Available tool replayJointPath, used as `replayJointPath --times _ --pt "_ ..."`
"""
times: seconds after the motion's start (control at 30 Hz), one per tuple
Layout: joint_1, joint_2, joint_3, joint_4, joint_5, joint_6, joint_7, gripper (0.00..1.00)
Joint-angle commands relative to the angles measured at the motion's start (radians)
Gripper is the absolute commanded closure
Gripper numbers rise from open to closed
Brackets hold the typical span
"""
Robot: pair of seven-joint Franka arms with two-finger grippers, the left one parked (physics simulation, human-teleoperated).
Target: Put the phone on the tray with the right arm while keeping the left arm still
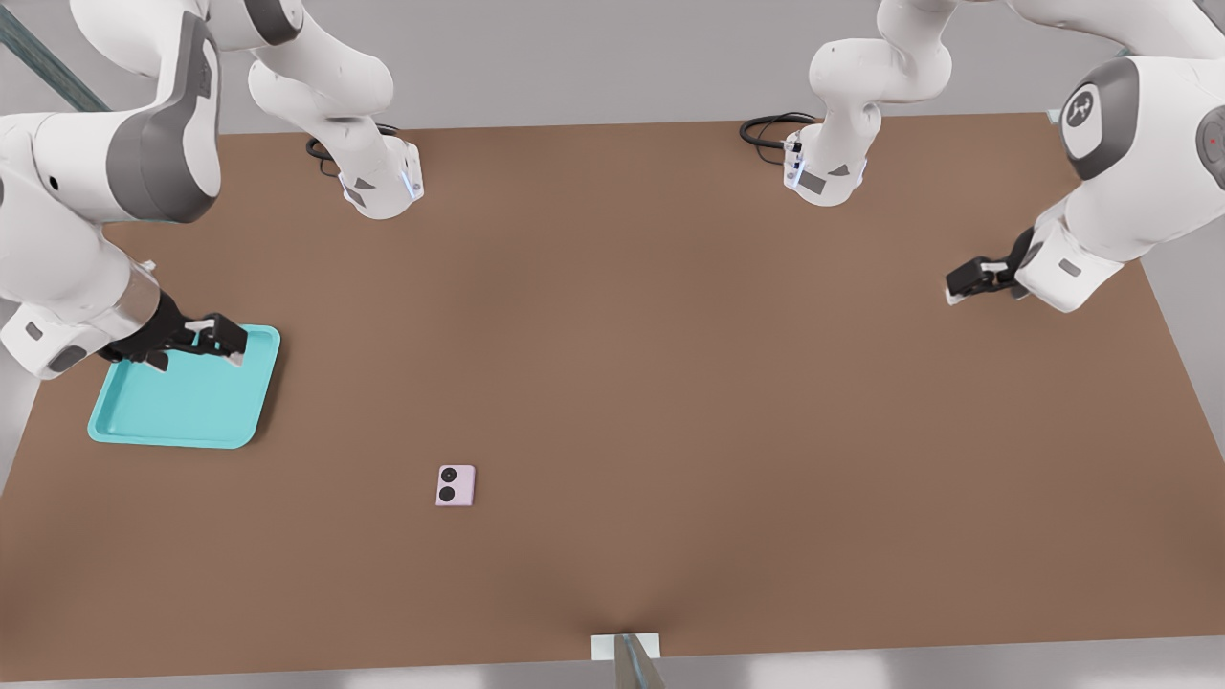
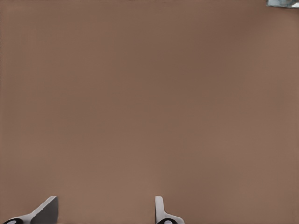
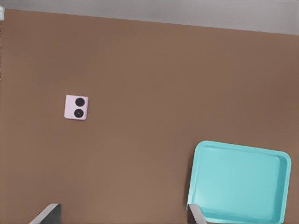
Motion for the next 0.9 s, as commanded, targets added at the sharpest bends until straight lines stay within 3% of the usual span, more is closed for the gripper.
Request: replayJointPath --times 0.0,0.07,0.23,0.33,0.5,0.63,0.87 --pt "0.003 0.000 -0.001 0.000 0.000 0.071 0.014 0.00" --pt "0.038 0.050 0.008 0.000 -0.003 0.115 0.023 0.00" --pt "0.236 0.386 0.013 0.101 -0.012 0.335 0.409 0.00" --pt "0.265 0.563 -0.001 0.242 -0.015 0.413 0.543 0.00" --pt "0.265 0.590 0.030 0.224 -0.012 0.474 0.755 0.00" --pt "0.267 0.578 0.065 0.149 -0.009 0.465 0.783 0.00" --pt "0.265 0.581 0.054 0.038 -0.064 0.542 0.767 0.00"
